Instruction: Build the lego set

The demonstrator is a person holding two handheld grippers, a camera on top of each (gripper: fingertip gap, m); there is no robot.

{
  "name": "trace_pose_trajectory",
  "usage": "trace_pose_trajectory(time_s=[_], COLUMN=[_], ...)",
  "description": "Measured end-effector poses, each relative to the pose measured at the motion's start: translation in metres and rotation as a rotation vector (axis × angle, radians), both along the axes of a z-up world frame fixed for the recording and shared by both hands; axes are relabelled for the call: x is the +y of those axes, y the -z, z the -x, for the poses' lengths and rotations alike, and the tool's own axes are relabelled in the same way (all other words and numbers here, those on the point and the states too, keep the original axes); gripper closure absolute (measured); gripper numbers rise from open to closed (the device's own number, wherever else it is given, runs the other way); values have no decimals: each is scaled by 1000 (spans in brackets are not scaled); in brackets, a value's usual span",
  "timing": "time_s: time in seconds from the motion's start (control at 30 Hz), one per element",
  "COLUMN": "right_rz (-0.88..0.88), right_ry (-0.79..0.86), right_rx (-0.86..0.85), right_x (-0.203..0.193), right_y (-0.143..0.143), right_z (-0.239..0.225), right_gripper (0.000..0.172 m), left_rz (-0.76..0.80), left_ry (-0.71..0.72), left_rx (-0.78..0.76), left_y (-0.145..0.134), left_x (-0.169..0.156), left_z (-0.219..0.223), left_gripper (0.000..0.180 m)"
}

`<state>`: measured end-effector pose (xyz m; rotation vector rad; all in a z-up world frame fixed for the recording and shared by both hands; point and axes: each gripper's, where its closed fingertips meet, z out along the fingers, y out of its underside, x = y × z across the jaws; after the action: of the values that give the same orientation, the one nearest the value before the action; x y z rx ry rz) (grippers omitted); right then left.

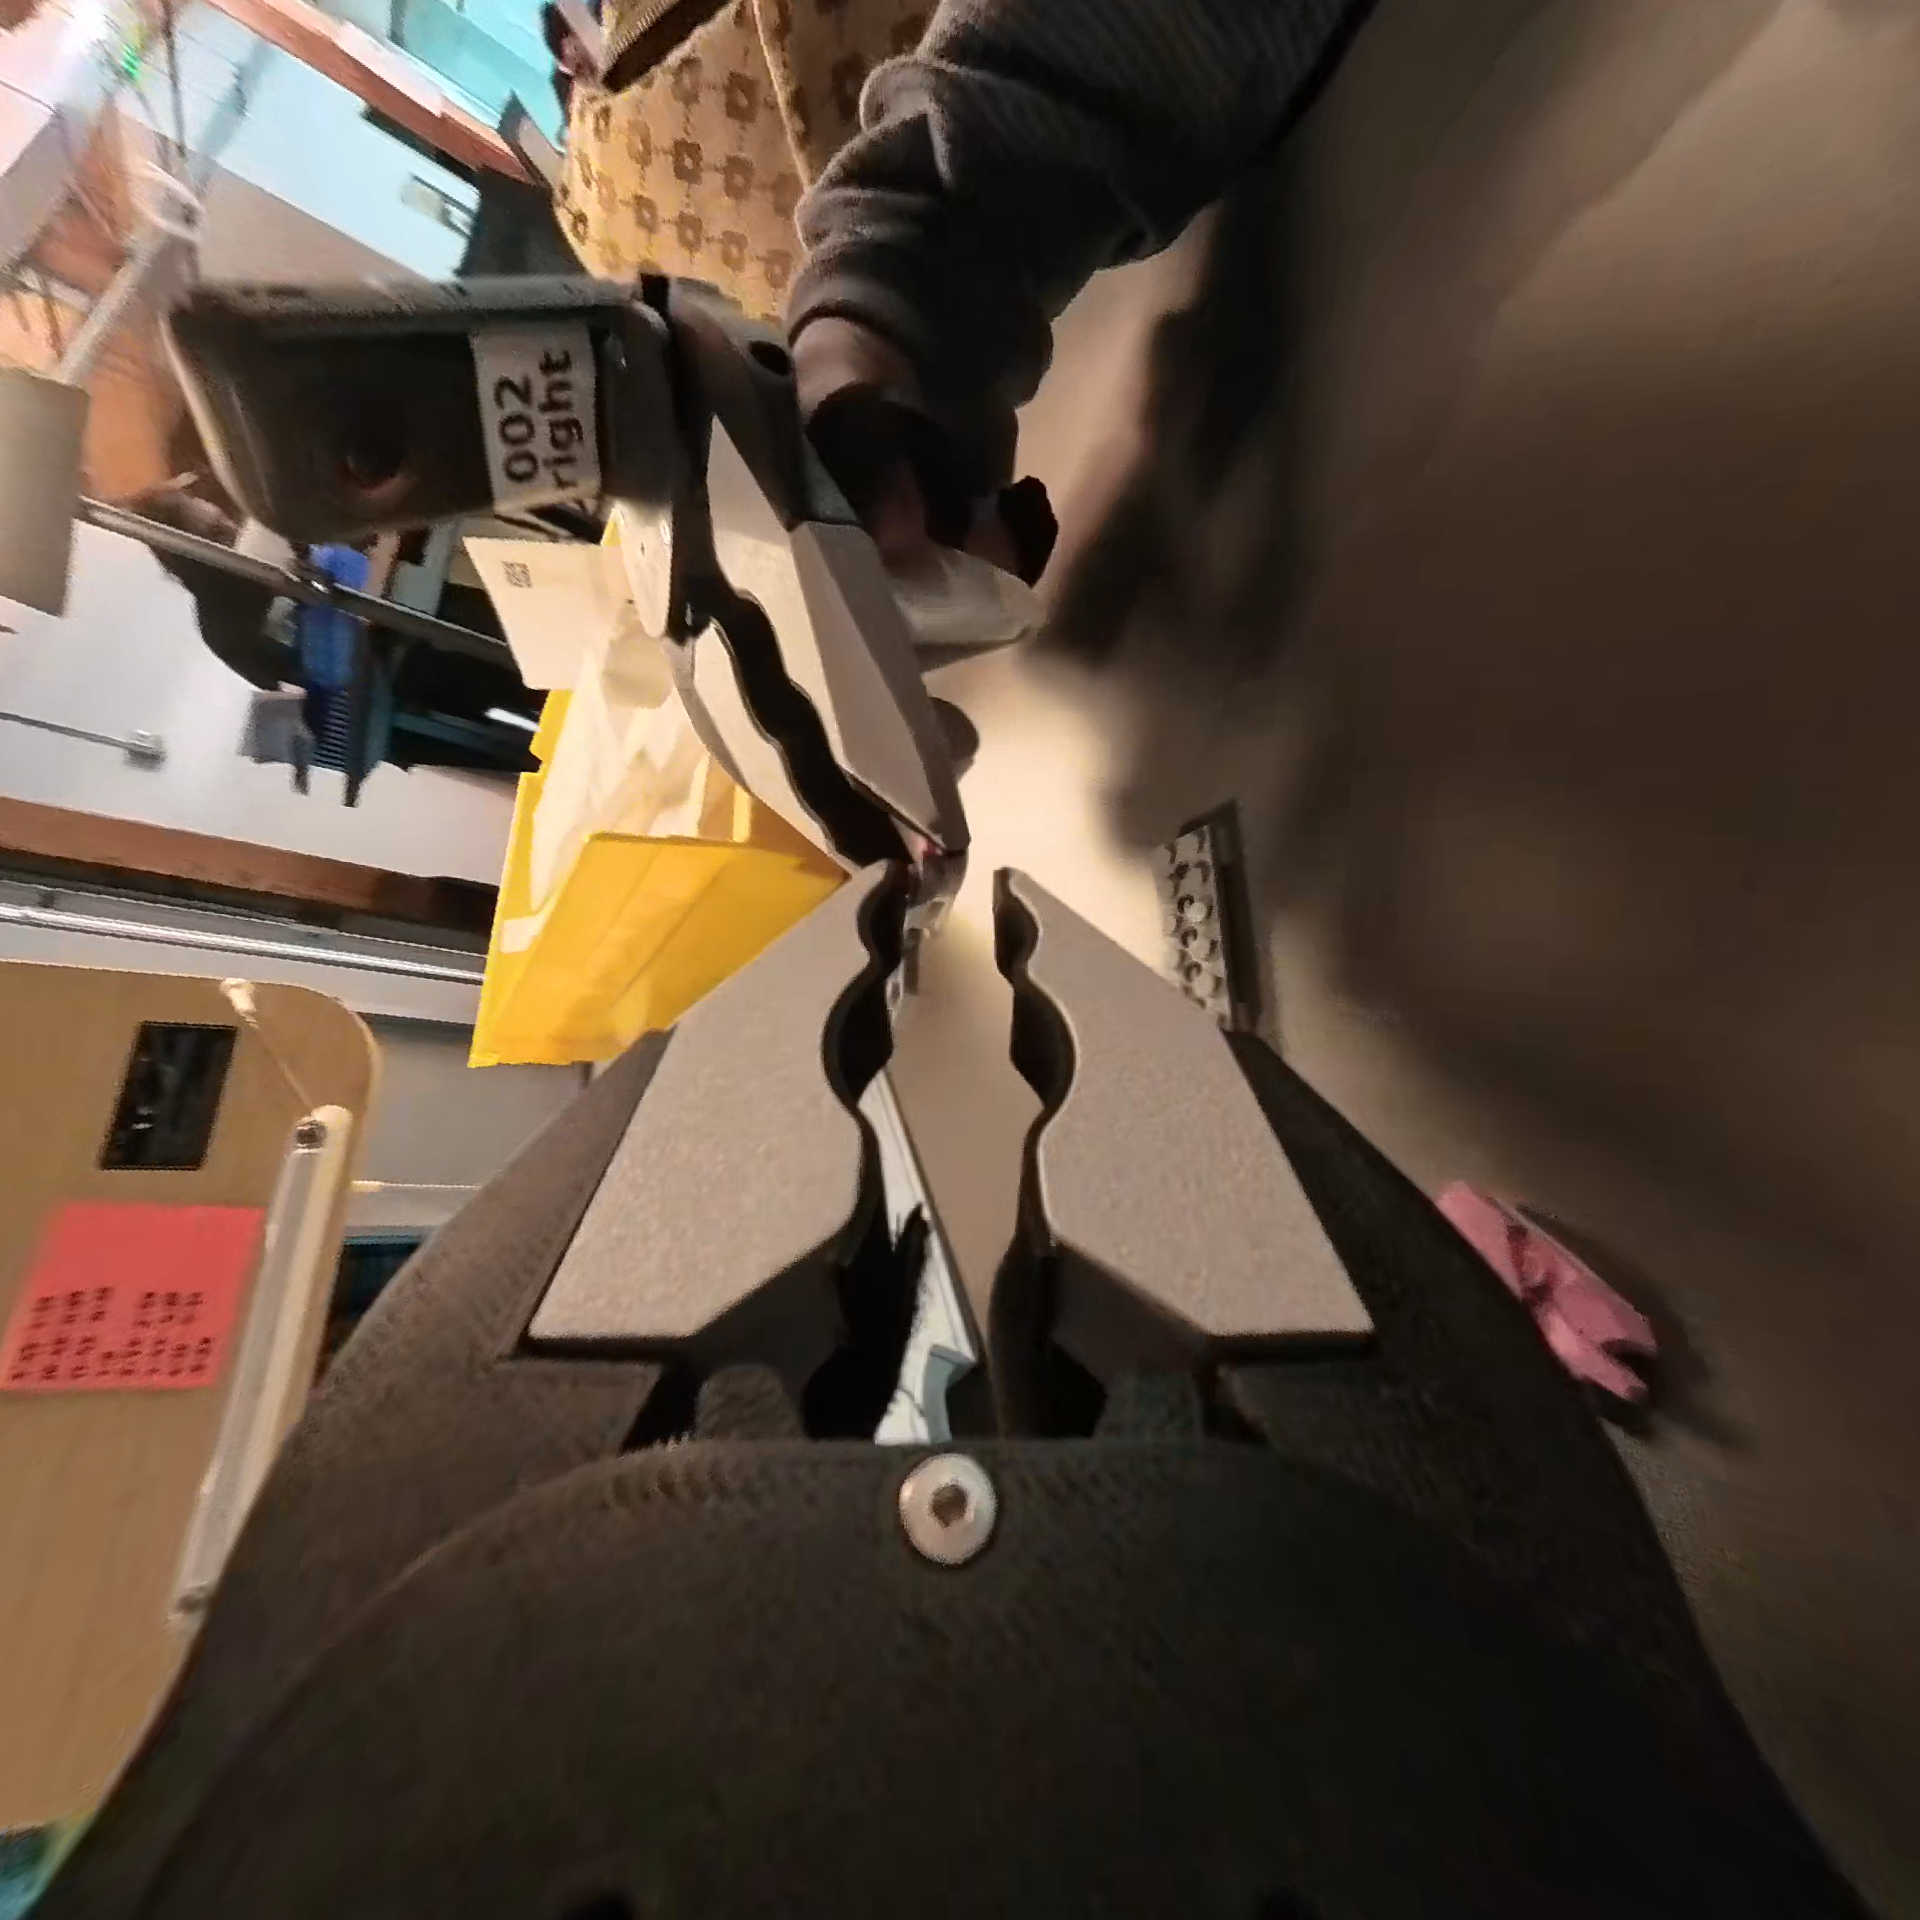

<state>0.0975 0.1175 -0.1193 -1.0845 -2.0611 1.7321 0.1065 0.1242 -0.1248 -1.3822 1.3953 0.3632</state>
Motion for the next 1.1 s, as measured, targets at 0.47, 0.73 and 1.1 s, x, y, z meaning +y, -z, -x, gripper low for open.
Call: trace_pose_trajectory(time_s=[0.47, 0.73, 1.1], right_rz=[-30, -587, -635], right_ry=[162, 204, 300], right_rx=[163, 338, 440], right_x=[13, 15, 24], right_y=[-20, 6, -12], right_z=[16, 22, 29], right_gripper=[138, 166, 168], left_rz=[112, 243, 82], left_ry=[-99, -66, -114], left_rx=[-234, -398, -431], left_y=[-13, -12, -29], left_x=[11, 11, 18], left_z=[13, 15, 22], left_gripper=[172, 171, 170])
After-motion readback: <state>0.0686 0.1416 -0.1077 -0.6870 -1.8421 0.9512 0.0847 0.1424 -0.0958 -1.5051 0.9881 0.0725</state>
